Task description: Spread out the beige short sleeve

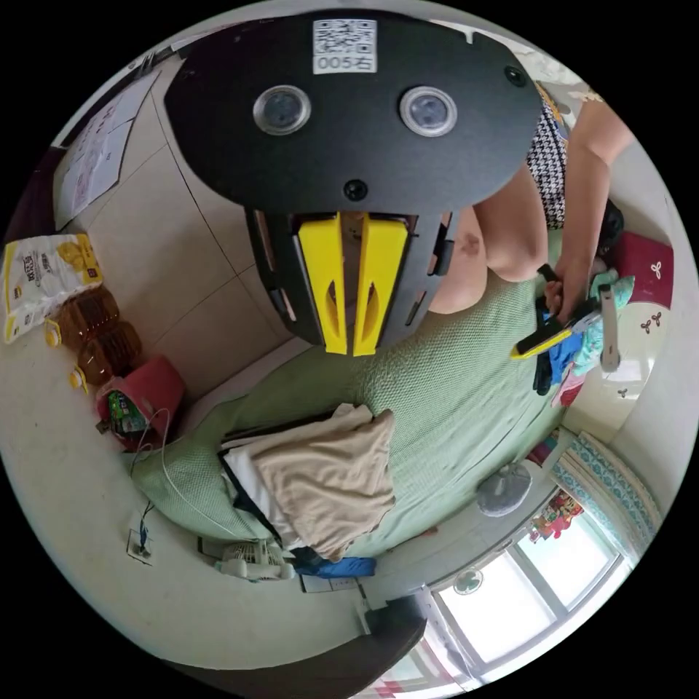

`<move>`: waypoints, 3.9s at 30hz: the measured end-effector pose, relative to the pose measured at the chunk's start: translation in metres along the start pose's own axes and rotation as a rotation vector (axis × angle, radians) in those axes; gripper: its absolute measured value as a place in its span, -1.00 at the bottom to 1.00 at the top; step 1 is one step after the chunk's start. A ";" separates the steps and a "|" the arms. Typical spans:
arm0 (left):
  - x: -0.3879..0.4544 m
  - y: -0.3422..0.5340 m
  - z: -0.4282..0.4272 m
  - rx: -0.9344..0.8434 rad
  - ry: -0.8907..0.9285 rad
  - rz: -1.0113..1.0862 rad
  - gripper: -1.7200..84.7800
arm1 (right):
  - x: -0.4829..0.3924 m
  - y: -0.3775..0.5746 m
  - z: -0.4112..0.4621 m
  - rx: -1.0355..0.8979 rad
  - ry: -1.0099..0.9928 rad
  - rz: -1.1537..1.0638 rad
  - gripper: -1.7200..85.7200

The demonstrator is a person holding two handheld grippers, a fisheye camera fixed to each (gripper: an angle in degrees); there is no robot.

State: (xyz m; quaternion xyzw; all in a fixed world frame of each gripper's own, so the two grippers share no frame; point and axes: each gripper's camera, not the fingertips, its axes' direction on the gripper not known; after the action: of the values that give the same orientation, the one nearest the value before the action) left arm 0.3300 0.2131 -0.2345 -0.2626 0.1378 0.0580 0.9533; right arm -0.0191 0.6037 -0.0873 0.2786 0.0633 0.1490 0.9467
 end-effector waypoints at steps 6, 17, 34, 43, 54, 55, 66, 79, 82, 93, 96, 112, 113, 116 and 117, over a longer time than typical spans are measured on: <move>0.020 -0.032 0.076 -0.084 0.001 -0.079 -0.97 | -0.030 -0.018 0.014 -0.038 0.049 -0.039 -0.97; 0.059 -0.049 0.128 -0.066 -0.059 -0.013 -0.98 | -0.169 -0.100 0.124 -0.189 0.068 -0.334 -0.99; 0.070 -0.054 0.172 0.023 -0.055 0.032 -0.97 | -0.233 -0.138 0.241 -0.473 0.235 -0.414 -0.99; 0.032 -0.061 0.193 -0.025 0.154 -0.240 -0.98 | -0.216 -0.141 0.241 -0.484 0.078 -0.337 -0.99; 0.027 -0.054 0.202 -0.004 0.096 -0.278 -0.98 | -0.240 -0.096 0.230 -0.340 0.200 -0.437 -0.99; 0.025 -0.053 0.202 -0.006 0.097 -0.281 -0.98 | -0.242 -0.093 0.230 -0.341 0.211 -0.446 -0.99; 0.001 -0.034 0.199 -0.006 0.151 -0.226 -0.97 | -0.249 -0.067 0.221 -0.315 0.247 -0.509 -0.99; -0.054 -0.003 0.176 0.112 0.169 -0.335 -0.96 | -0.212 -0.054 0.167 -0.111 0.094 -0.561 -0.99; -0.064 0.002 0.176 0.102 0.171 -0.356 -0.97 | -0.179 -0.066 0.120 0.147 0.008 -0.351 -0.98; -0.096 0.019 0.169 0.101 0.201 -0.358 -0.97 | -0.095 -0.111 0.108 0.040 0.228 -0.112 -0.76; -0.112 0.029 0.163 0.131 0.220 -0.393 -0.97 | -0.083 -0.110 0.114 0.054 0.239 -0.017 -0.79; -0.162 0.056 0.157 0.054 0.194 -0.386 -0.98 | -0.047 -0.117 0.113 -0.058 0.162 -0.014 -0.89; -0.164 0.058 0.155 0.055 0.196 -0.383 -0.98 | -0.049 -0.117 0.114 -0.069 0.180 -0.026 -0.89; -0.171 0.063 0.151 0.063 0.195 -0.387 -0.97 | -0.053 -0.114 0.116 -0.078 0.208 -0.034 -0.89; -0.173 0.064 0.151 0.065 0.196 -0.388 -0.97 | -0.054 -0.113 0.116 -0.077 0.211 -0.034 -0.89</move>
State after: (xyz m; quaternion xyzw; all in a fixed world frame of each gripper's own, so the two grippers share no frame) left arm 0.1881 0.3394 -0.0910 -0.2579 0.1785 -0.1567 0.9365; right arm -0.0183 0.4369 -0.0502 0.2237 0.1618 0.1638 0.9471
